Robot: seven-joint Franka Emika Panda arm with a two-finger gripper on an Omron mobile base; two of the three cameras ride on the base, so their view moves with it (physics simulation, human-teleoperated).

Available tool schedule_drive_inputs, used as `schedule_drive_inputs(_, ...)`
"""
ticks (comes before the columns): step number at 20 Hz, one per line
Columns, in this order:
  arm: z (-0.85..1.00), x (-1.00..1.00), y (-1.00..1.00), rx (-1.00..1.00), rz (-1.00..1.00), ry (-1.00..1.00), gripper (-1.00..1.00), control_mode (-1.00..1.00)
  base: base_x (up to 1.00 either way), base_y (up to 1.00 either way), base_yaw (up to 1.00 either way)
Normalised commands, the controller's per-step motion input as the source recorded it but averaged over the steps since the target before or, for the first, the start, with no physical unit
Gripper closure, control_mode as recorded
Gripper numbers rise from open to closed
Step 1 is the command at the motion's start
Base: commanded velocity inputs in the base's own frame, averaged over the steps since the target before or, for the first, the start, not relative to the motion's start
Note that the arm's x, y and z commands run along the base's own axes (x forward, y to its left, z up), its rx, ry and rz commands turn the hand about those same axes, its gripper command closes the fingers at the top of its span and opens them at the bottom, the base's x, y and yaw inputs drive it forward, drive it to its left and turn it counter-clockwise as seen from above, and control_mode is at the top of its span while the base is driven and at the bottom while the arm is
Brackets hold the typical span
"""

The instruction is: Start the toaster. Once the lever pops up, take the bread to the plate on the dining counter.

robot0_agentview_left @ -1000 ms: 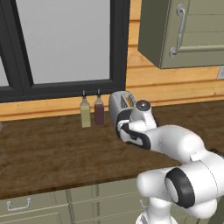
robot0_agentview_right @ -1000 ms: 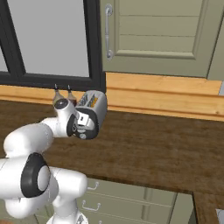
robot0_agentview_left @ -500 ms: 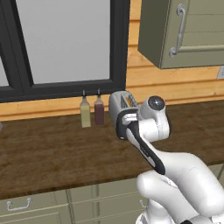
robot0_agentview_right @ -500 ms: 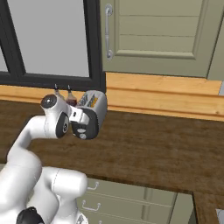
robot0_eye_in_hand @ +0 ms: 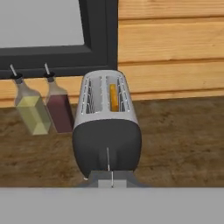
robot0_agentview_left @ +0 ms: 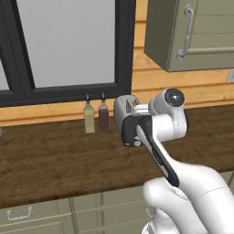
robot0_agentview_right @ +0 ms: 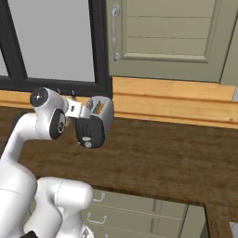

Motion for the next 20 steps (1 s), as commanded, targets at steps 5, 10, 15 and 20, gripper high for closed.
schedule_drive_inputs(5, 0.19, 0.13, -0.03, 0.0, -0.06, -0.15, 1.0, -1.0, 0.0, 0.0, 0.0)
schedule_drive_inputs(10, 0.09, 0.46, -0.07, 0.02, 0.0, 0.0, -1.0, -1.0, 0.0, 0.0, 0.0)
schedule_drive_inputs(15, 0.15, 0.43, -0.18, 0.08, 0.0, 0.19, -1.0, -1.0, 0.0, 0.0, 0.0)
schedule_drive_inputs(20, -0.19, 0.33, 0.0, 0.01, 0.0, 0.13, -1.0, -1.0, 0.0, 0.0, 0.0)
